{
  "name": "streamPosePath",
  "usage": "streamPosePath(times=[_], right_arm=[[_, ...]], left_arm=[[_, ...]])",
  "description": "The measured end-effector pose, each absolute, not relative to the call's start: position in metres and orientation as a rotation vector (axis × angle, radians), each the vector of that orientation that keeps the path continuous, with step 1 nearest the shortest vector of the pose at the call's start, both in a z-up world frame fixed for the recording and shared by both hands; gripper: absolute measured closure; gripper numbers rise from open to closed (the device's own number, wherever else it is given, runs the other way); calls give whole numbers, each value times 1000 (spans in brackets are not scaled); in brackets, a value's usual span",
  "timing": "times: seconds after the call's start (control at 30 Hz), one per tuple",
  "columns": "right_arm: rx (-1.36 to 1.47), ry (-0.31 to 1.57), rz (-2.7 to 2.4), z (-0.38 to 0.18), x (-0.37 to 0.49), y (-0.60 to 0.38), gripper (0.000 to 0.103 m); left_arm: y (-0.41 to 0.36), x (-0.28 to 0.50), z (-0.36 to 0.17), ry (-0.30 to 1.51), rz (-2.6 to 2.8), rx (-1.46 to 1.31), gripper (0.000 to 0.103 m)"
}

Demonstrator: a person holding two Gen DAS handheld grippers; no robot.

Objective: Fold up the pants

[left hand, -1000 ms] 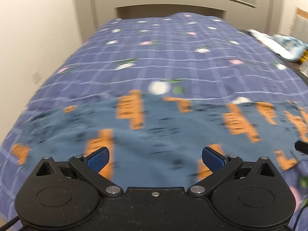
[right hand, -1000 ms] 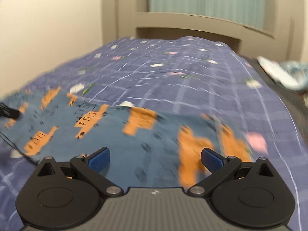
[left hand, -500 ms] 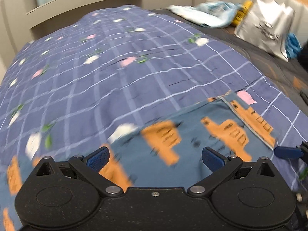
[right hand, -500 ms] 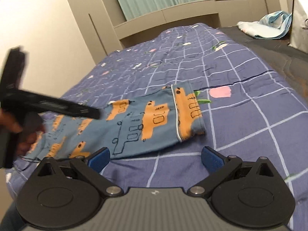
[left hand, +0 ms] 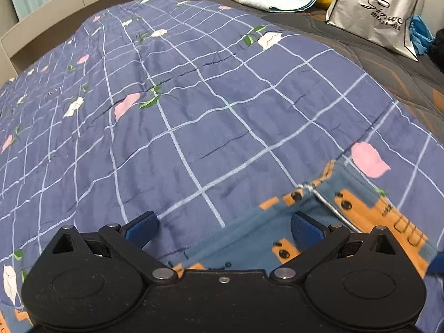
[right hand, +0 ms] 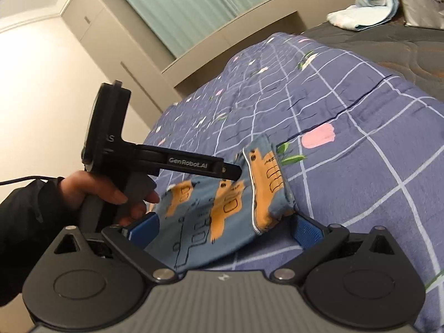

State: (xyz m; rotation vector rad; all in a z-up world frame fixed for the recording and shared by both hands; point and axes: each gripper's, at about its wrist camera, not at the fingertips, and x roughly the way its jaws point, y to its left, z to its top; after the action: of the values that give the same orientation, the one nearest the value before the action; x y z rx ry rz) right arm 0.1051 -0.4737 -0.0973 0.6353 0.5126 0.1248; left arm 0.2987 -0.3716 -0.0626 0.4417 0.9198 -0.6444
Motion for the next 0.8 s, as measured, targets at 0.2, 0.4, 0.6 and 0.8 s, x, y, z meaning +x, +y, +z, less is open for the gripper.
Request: streamPosePath(times=[0.2,0.4,0.6,0.8], right_arm=[[693,483,64,-102,104,-475,47],[457,485,-23,-89,106,-450,65],[140,495,-93,-80,112,-406,82],[-322,474,-148,-83,120,-347,83]], left_arm=[[-375,301,-52,943,-619,419,1],[-378,295,-26,999,-714,243,1],[-393,285,-15,1109,-833,130,5],[-412,276,-18,1156,-839,230,10]])
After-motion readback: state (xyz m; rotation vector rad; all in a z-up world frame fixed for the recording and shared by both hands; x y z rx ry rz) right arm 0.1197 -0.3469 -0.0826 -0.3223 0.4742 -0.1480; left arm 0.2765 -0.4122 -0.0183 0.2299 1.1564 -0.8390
